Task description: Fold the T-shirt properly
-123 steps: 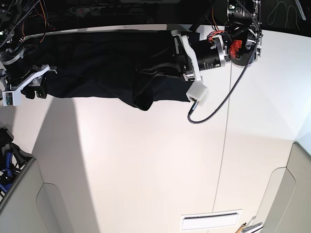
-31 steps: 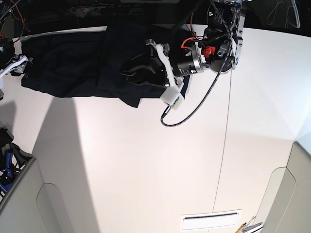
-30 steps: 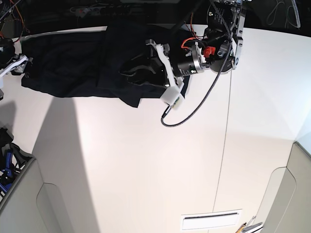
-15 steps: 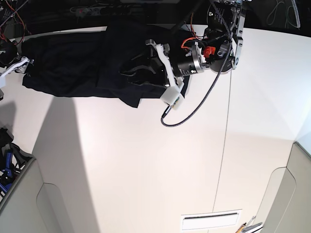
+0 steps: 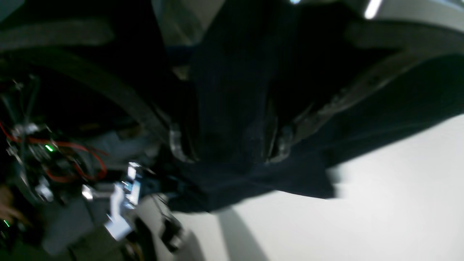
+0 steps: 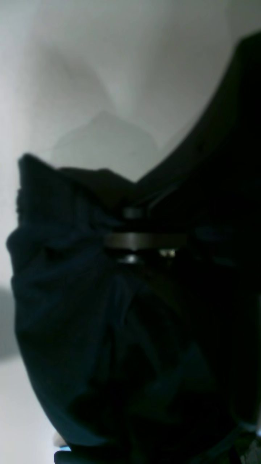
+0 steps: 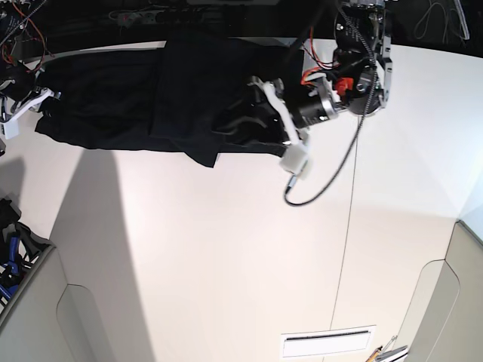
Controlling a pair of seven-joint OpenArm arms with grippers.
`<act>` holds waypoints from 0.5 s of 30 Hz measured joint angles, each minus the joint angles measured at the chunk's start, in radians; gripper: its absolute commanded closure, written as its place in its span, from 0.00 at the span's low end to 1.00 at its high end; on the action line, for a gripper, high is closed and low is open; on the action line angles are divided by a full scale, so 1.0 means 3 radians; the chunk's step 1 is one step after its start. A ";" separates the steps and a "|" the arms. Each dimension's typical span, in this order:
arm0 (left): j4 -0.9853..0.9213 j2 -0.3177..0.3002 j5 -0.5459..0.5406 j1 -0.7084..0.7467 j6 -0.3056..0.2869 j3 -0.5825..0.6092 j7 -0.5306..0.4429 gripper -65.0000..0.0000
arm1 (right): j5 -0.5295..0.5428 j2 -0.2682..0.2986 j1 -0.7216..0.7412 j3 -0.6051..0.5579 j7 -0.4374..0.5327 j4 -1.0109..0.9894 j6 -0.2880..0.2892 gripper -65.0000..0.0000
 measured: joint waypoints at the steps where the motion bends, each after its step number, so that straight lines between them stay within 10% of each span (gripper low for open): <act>1: 0.0000 -0.0006 0.0000 0.0000 0.0000 -0.0094 0.0001 0.54 | 0.0050 0.0000 -0.0001 0.0000 -0.0006 0.0023 0.0000 1.00; 8: 0.0000 -0.0121 0.0216 0.0014 0.0000 -0.0740 0.0064 0.85 | 0.0649 0.0001 0.0000 0.0000 -0.0291 0.0521 0.0047 1.00; 15: 0.0000 -0.0354 0.0821 0.0188 0.0104 -0.0969 0.0064 0.87 | 0.1339 -0.0056 -0.0001 0.0000 -0.0673 0.1077 0.0053 1.00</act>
